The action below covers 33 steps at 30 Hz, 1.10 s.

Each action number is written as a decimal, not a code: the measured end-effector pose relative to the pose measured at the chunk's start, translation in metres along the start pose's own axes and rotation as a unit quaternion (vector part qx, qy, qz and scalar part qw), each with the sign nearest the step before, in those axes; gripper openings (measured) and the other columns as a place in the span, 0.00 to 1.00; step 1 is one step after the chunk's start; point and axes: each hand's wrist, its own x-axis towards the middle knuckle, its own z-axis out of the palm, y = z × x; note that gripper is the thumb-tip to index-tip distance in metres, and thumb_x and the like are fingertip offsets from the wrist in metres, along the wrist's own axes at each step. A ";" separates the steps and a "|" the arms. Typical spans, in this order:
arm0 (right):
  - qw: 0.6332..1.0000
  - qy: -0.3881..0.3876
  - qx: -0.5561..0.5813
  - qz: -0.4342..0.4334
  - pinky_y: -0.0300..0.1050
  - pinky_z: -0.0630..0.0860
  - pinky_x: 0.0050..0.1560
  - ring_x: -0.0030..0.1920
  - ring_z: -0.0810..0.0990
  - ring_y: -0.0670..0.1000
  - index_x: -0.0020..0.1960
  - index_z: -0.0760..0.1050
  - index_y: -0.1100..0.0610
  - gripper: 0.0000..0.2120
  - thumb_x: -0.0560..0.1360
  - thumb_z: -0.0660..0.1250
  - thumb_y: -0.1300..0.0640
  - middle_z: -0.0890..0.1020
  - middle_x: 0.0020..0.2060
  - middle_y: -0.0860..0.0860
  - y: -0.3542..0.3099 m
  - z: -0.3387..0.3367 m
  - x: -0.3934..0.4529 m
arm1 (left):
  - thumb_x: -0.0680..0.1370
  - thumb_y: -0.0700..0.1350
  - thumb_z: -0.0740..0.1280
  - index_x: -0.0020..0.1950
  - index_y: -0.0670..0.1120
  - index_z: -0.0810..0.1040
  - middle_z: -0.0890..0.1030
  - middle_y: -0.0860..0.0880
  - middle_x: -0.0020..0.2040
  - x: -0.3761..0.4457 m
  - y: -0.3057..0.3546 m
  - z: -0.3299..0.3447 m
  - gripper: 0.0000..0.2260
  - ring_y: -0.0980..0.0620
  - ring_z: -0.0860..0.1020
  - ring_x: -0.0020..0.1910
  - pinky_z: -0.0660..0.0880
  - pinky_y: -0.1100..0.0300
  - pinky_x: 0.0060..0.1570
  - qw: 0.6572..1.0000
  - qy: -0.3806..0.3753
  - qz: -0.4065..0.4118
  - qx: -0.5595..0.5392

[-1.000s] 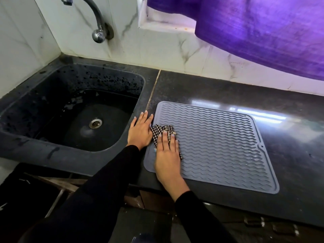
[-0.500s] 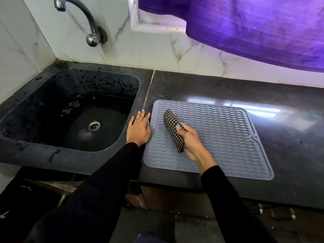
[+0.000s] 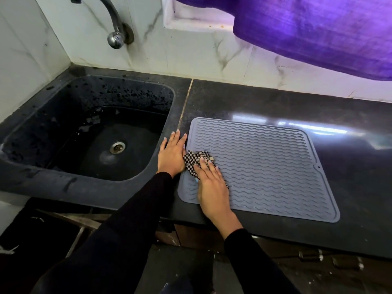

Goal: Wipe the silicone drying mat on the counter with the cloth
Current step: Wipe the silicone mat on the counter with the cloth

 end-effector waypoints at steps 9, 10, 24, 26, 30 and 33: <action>0.945 -0.085 0.284 0.139 0.43 0.68 0.62 0.64 0.73 0.51 0.66 0.72 0.54 0.18 0.77 0.60 0.64 0.75 0.64 0.50 0.009 -0.035 0.024 | 0.80 0.47 0.49 0.75 0.45 0.58 0.55 0.44 0.76 -0.002 -0.001 -0.007 0.23 0.48 0.50 0.76 0.43 0.51 0.73 0.999 -0.036 0.006 -0.014; 0.900 -0.076 0.383 0.195 0.42 0.72 0.54 0.58 0.77 0.54 0.66 0.72 0.57 0.17 0.78 0.59 0.65 0.78 0.59 0.53 0.011 -0.047 0.029 | 0.79 0.49 0.47 0.75 0.45 0.58 0.55 0.44 0.76 -0.002 -0.001 -0.009 0.24 0.48 0.50 0.76 0.43 0.51 0.73 0.999 -0.047 0.008 -0.020; 0.994 -0.047 -0.059 0.080 0.50 0.45 0.74 0.76 0.48 0.55 0.73 0.60 0.56 0.24 0.78 0.51 0.67 0.55 0.76 0.54 -0.015 -0.021 -0.010 | 0.77 0.54 0.40 0.76 0.44 0.51 0.49 0.42 0.77 -0.004 -0.003 -0.005 0.28 0.45 0.46 0.76 0.40 0.50 0.73 0.995 -0.084 0.034 0.053; 0.992 -0.051 -0.086 0.079 0.51 0.46 0.74 0.76 0.49 0.57 0.73 0.58 0.57 0.24 0.78 0.51 0.67 0.54 0.75 0.57 -0.019 -0.021 -0.011 | 0.81 0.52 0.44 0.76 0.44 0.50 0.49 0.42 0.77 -0.004 -0.003 -0.005 0.25 0.45 0.46 0.76 0.40 0.50 0.73 0.994 -0.085 0.037 0.057; 0.991 -0.085 -0.077 0.065 0.49 0.51 0.74 0.75 0.53 0.56 0.73 0.59 0.55 0.25 0.77 0.52 0.68 0.55 0.76 0.54 -0.019 -0.027 -0.009 | 0.80 0.52 0.43 0.76 0.44 0.51 0.49 0.42 0.77 -0.005 -0.002 -0.007 0.25 0.45 0.46 0.76 0.40 0.50 0.73 0.994 -0.087 0.035 0.054; 0.956 -0.105 0.207 0.180 0.43 0.66 0.65 0.67 0.70 0.55 0.68 0.70 0.55 0.22 0.76 0.57 0.70 0.72 0.67 0.54 0.000 -0.050 0.011 | 0.82 0.51 0.45 0.76 0.44 0.49 0.47 0.42 0.77 -0.003 -0.002 -0.012 0.24 0.45 0.44 0.76 0.39 0.50 0.73 0.993 -0.113 0.028 0.035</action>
